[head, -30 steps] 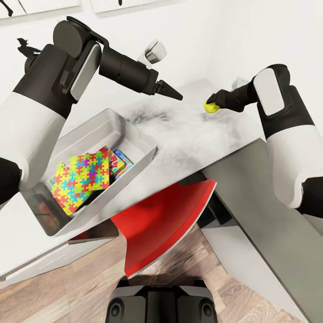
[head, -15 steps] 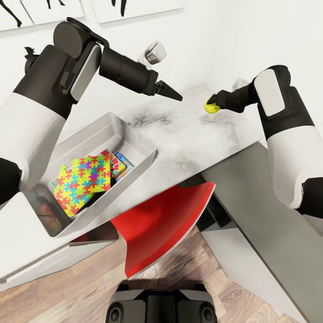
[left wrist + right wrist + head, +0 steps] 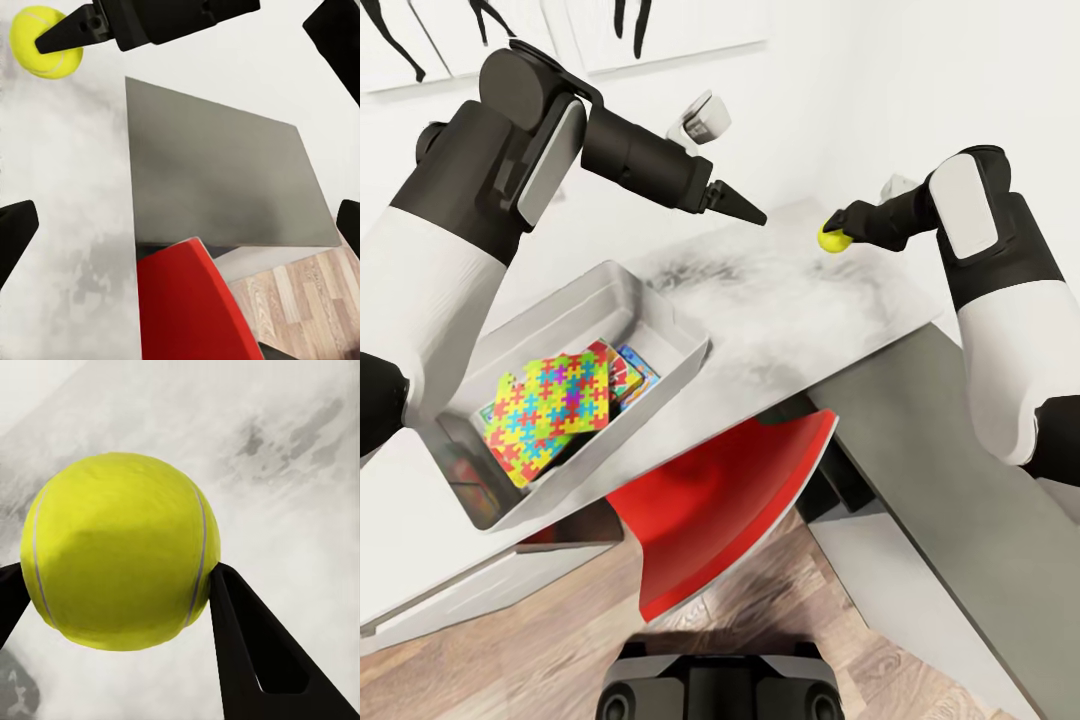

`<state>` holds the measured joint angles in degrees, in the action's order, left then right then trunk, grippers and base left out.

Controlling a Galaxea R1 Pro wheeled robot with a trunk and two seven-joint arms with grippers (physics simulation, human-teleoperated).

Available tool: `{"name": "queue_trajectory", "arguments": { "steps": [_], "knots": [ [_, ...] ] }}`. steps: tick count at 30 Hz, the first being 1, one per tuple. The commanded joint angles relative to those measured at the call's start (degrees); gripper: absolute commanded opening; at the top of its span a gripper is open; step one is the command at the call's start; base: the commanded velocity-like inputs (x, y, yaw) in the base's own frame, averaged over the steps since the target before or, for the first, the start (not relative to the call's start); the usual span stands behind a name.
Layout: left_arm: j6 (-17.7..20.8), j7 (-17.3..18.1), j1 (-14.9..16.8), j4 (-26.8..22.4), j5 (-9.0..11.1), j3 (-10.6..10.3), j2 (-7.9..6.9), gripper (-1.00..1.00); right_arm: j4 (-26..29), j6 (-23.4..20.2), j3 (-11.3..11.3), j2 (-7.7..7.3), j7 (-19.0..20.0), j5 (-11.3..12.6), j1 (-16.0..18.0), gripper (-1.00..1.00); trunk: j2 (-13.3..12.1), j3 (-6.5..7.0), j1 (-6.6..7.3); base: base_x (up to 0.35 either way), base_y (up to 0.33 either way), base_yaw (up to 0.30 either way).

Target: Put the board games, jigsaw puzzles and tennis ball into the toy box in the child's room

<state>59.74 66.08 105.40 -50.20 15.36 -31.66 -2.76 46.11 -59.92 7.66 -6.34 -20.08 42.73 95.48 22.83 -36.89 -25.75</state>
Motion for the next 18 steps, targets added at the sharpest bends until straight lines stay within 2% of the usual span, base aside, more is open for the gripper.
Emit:
{"name": "queue_trajectory", "arguments": {
  "steps": [1,18],
  "knots": [
    [0.26,0.11,0.07,0.01,0.11,-0.15,-0.05,1.0,0.03,-0.08,0.25,-0.05,-0.75,0.77,0.07,-1.0,0.09,0.02,-0.04,0.0,0.0,0.0],
    [0.26,0.11,-0.02,0.01,0.02,-0.16,-0.15,1.0,0.03,-0.08,0.25,0.01,-0.75,0.77,0.23,-1.0,0.09,1.64,-0.04,0.0,0.0,0.0]
  ]
}}
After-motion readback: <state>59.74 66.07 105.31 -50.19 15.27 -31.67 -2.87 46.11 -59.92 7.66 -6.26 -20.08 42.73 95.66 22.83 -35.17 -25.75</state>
